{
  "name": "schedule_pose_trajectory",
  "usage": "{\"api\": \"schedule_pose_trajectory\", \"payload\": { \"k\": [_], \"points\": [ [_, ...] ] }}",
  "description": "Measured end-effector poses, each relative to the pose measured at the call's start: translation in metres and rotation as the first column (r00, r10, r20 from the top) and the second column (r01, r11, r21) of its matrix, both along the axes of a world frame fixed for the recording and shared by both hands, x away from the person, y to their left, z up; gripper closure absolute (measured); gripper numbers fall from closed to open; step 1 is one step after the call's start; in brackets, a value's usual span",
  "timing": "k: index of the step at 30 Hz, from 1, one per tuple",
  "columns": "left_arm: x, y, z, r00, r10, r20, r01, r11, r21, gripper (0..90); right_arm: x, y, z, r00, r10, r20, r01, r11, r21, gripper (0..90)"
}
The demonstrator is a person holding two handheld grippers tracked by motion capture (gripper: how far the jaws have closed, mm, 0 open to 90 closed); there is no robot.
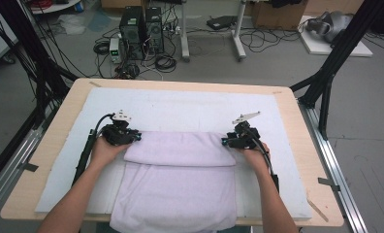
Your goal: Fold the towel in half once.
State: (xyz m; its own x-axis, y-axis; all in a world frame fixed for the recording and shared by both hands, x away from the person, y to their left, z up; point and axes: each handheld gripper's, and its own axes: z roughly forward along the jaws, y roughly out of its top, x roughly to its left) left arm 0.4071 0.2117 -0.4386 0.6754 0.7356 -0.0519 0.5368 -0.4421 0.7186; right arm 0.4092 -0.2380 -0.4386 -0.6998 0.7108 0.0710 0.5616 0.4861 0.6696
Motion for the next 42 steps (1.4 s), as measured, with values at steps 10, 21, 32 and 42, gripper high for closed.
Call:
{"api": "schedule_pose_trajectory", "payload": {
  "k": [10,21,32,42],
  "points": [
    [-0.015,0.013,0.025,0.9978,-0.001,0.066,0.007,0.9948,-0.101,87.5,-0.007,-0.006,0.019,0.9979,0.065,-0.006,-0.064,0.990,0.127,84.5],
    [-0.082,0.024,0.066,0.9717,-0.050,0.231,0.082,0.9877,-0.133,87.2,-0.071,-0.015,0.075,0.9744,0.156,0.162,-0.189,0.959,0.211,84.3],
    [-0.169,0.040,0.041,0.9611,-0.156,0.228,0.187,0.9750,-0.121,70.2,-0.158,-0.032,0.059,0.9541,0.269,0.131,-0.295,0.923,0.249,76.5],
    [-0.126,0.033,0.039,0.9712,-0.106,0.213,0.129,0.9868,-0.097,57.1,-0.114,-0.034,0.047,0.9783,0.172,0.115,-0.192,0.964,0.184,58.9]
  ]
}}
